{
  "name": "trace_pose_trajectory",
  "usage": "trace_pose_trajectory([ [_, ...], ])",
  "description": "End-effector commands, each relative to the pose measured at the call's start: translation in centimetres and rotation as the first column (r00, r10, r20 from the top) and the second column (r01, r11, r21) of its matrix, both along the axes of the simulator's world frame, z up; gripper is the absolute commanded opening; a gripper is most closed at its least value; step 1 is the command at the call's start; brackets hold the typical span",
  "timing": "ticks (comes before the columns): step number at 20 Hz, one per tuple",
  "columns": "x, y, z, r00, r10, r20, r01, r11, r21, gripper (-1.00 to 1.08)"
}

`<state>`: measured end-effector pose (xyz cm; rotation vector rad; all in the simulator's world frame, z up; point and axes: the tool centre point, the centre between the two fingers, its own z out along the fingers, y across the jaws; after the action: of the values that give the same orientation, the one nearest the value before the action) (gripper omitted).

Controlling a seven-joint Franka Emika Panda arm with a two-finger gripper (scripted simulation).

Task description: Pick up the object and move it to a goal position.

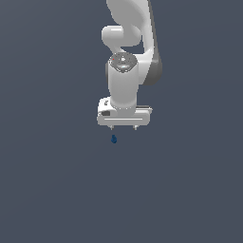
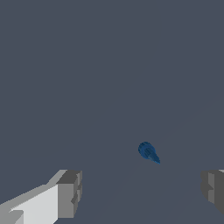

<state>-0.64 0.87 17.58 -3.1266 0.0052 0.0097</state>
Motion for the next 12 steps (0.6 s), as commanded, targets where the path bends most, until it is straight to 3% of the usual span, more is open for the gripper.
trace_pose_trajectory([
  [1, -0.2, -0.3, -0.6, 1.000, -0.008, -0.001, 0.008, 1.000, 0.000, 1.00],
  [12, -2.2, -3.5, -6.0, 0.995, -0.097, 0.004, 0.097, 0.995, -0.009, 1.00],
])
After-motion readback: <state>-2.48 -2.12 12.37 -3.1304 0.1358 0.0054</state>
